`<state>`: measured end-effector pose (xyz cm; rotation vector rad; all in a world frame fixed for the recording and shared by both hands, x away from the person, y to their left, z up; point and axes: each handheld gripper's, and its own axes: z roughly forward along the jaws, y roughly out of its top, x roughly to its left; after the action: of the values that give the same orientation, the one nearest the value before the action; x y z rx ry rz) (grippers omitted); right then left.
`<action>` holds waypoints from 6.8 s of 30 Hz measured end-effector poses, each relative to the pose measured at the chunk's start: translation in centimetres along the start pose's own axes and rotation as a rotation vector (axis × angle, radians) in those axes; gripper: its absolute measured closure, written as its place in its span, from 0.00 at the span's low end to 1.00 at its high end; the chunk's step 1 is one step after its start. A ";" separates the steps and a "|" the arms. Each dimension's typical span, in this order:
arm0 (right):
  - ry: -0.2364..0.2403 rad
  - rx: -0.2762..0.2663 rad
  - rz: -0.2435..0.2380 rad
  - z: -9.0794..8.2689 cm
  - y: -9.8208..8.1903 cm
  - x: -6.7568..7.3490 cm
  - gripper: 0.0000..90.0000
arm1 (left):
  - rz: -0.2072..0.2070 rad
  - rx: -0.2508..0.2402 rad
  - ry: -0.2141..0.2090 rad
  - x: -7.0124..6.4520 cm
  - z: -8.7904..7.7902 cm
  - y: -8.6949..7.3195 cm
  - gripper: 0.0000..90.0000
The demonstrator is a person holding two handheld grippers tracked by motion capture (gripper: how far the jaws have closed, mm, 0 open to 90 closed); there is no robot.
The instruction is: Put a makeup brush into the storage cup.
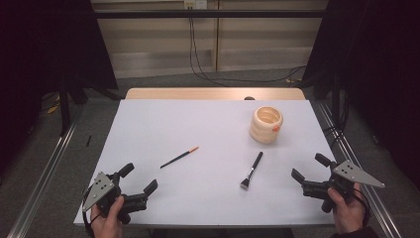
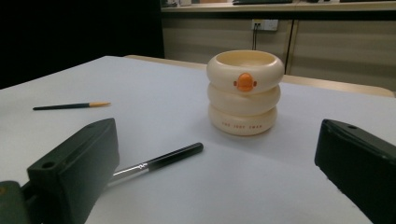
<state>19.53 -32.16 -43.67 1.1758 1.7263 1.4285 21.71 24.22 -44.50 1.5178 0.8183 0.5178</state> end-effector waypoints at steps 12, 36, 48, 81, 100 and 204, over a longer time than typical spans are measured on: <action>0.023 0.007 -0.003 0.2 -0.2 0.1 0.00 | -0.017 0.004 0.000 -0.1 0.4 0.0 0.01; 0.056 0.002 -0.015 -0.1 0.0 0.6 0.00 | 0.057 0.082 -0.041 -0.8 2.9 0.7 0.01; 0.058 -0.007 -0.012 -0.1 -0.1 0.5 0.00 | 0.093 0.076 -0.081 -0.3 5.0 2.6 0.01; 0.061 0.005 -0.019 0.0 -0.1 0.5 0.00 | 0.143 0.116 -0.085 1.2 9.9 6.3 0.04; 0.065 0.006 -0.014 0.0 -0.2 0.5 0.00 | 0.152 0.234 -0.113 2.1 14.4 8.3 0.04; 0.091 0.049 -0.053 0.4 -0.3 0.8 0.00 | 0.400 1.347 -0.225 2.6 23.7 3.3 0.88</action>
<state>19.43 -31.24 -44.01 1.0969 1.8505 1.4349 41.55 10.66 -44.64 2.9494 0.6778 -0.0108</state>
